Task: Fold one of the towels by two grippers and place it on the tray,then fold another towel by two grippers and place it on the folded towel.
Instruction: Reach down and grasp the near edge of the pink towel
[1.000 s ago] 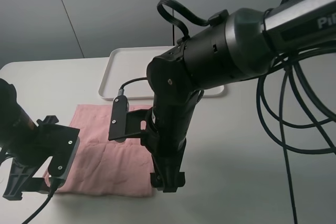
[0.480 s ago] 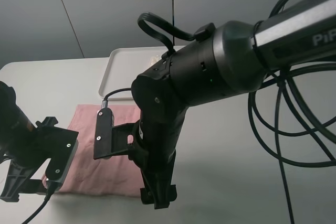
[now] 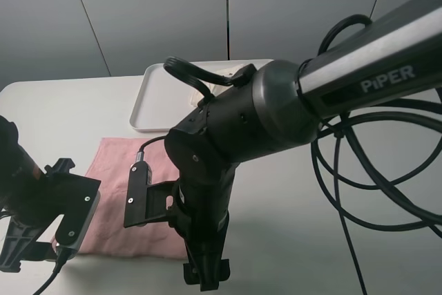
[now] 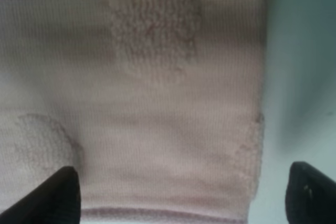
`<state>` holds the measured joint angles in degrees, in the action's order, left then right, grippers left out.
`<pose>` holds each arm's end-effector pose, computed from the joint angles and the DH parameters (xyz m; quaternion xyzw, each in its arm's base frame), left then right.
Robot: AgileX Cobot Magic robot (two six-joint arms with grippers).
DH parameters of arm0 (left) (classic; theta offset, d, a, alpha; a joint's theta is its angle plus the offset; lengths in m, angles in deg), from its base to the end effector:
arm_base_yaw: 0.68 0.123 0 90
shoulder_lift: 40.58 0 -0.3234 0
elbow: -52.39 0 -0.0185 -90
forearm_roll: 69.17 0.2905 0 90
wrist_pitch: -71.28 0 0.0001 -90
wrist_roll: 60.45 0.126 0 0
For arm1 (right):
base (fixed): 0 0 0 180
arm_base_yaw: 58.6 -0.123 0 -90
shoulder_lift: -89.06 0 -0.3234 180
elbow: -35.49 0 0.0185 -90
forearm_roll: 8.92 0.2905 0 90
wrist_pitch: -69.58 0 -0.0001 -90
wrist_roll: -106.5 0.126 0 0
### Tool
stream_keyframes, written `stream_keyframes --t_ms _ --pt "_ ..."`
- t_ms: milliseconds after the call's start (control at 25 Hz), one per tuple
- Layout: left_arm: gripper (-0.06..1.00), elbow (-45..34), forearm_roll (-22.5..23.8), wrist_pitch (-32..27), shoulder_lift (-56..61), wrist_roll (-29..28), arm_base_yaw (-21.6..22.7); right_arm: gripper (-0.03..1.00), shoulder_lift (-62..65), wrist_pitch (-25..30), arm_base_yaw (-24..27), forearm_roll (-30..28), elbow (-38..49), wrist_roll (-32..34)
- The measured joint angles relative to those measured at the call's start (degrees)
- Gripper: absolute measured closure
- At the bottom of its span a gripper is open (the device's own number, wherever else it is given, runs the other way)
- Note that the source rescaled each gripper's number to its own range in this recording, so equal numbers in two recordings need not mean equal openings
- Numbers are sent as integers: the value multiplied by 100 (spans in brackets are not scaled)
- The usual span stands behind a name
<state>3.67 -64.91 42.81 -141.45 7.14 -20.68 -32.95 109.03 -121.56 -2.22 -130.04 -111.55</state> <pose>0.2161 -0.0739 0.0736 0.7149 0.6988 0.0235 0.0081 0.1708 0.3553 0.0740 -0.7420 0.6683 0.0454 0.0263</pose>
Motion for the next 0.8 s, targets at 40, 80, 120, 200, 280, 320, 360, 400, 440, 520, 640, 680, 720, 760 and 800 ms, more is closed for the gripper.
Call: stream_keyframes --t_ms 40,80,120,200,280,320,360,400,440,520,640,680,720,760,800 --pt "-5 0 0 11 0 0 0 -3 -25 -12 -81 -14 0 24" --pt "-5 0 10 11 0 0 0 -3 -36 -51 -175 -84 0 56" --pt "-5 0 10 11 0 0 0 -3 -36 -91 -266 -151 0 76" --pt "-5 0 10 11 0 0 0 -3 -36 -186 -466 -229 0 143" --pt "-5 0 10 22 0 0 0 -3 -49 -246 -571 -271 0 209" --pt "-5 0 -2 22 0 0 0 -3 -61 -256 -597 -316 0 289" --pt "-5 0 -2 22 0 0 0 -3 -88 -255 -606 -369 0 374" --pt "-5 0 -2 22 0 0 0 -3 -135 -255 -606 -440 0 457" --pt "-5 0 -2 22 0 0 0 -3 -167 -231 -606 -516 0 555" --pt "-5 0 -2 22 0 0 0 -3 -259 -168 -606 -613 0 691" --pt "-5 0 -2 22 0 0 0 -3 -323 -151 -606 -670 0 804" --pt "-5 0 -2 22 0 0 0 -3 -323 -140 -606 -670 0 816" --pt "-5 0 -11 22 0 0 0 -3 -339 -129 -606 -670 -10 832" --pt "-5 0 -11 22 0 0 0 -3 -338 -115 -606 -670 -10 845" --pt "-5 0 -11 22 0 0 0 -3 -342 -105 -606 -670 -10 856"
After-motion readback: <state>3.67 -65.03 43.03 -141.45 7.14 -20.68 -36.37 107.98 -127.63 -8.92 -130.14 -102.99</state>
